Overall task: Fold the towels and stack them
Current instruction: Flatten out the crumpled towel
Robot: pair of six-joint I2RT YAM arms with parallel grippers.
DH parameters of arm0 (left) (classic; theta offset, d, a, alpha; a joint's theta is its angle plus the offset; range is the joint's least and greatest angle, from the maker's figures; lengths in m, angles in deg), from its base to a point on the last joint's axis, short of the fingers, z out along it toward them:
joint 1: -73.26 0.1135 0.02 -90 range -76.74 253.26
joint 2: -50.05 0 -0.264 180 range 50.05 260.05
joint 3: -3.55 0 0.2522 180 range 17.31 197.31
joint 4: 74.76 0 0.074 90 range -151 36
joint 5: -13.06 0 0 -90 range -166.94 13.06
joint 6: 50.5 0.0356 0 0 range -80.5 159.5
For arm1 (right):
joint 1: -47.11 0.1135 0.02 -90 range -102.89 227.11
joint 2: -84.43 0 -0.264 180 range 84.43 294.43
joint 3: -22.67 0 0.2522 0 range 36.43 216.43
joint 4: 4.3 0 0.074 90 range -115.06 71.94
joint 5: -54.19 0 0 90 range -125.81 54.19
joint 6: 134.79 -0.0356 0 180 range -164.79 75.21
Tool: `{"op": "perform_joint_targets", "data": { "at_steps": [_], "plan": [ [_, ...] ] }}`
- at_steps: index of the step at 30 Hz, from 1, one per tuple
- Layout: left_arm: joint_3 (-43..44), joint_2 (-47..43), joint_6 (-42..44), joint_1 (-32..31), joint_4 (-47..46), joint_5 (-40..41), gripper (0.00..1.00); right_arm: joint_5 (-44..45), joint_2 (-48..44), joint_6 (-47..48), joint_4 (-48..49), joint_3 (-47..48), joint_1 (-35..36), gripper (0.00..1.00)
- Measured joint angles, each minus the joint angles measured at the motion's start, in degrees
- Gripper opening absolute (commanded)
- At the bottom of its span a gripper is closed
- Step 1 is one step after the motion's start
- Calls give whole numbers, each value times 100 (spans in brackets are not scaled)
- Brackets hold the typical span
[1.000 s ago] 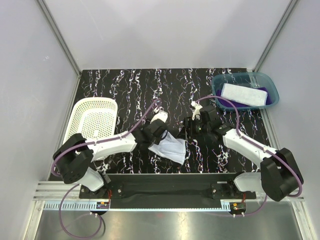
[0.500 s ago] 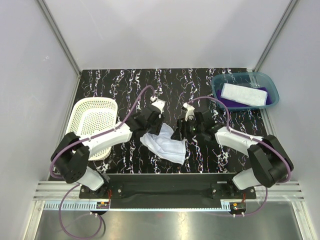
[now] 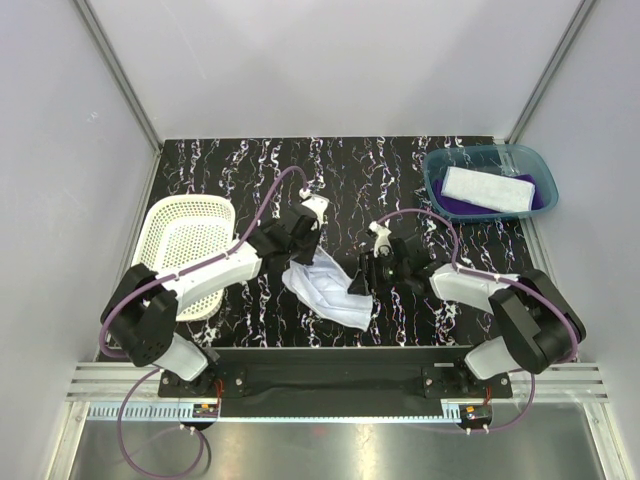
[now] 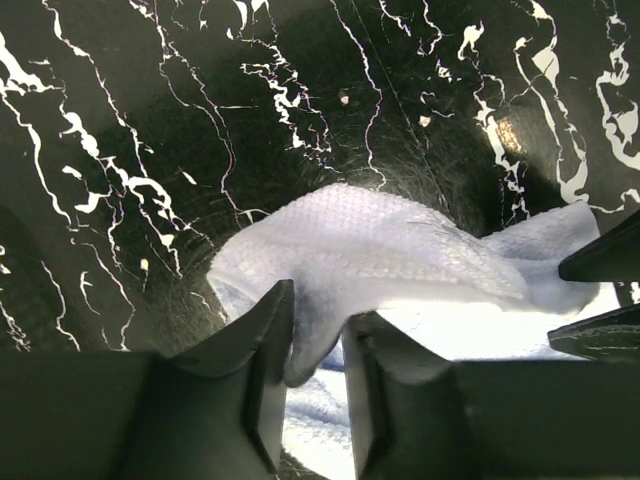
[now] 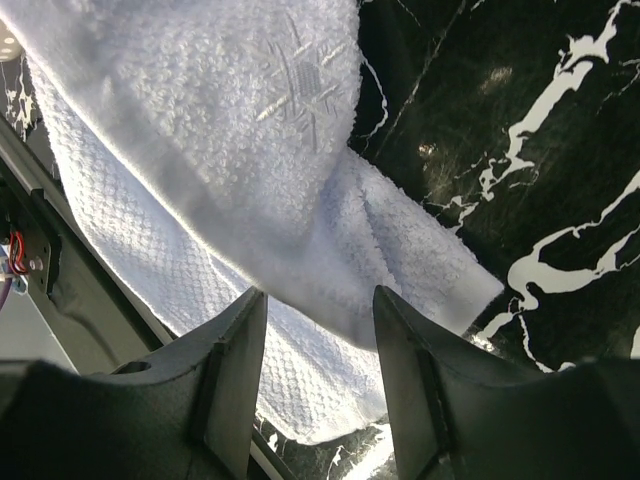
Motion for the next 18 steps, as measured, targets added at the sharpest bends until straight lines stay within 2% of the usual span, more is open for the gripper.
{"op": "perform_joint_targets", "data": {
  "at_steps": [2, 3, 5, 18],
  "plan": [
    [4, 0, 26, 28, 2, -24, 20, 2, -42, -33, -2, -52, 0, 53],
    [7, 0, 42, 42, 2, -31, 9, 11, -83, -48, -4, -81, 0, 52],
    [7, 0, 37, 68, 7, -50, 1, 57, -155, -70, -2, -111, 0, 52],
    [216, 0, 46, 494, 190, -334, 0, 254, -177, -59, -26, -109, 0, 52]
  ]
}}
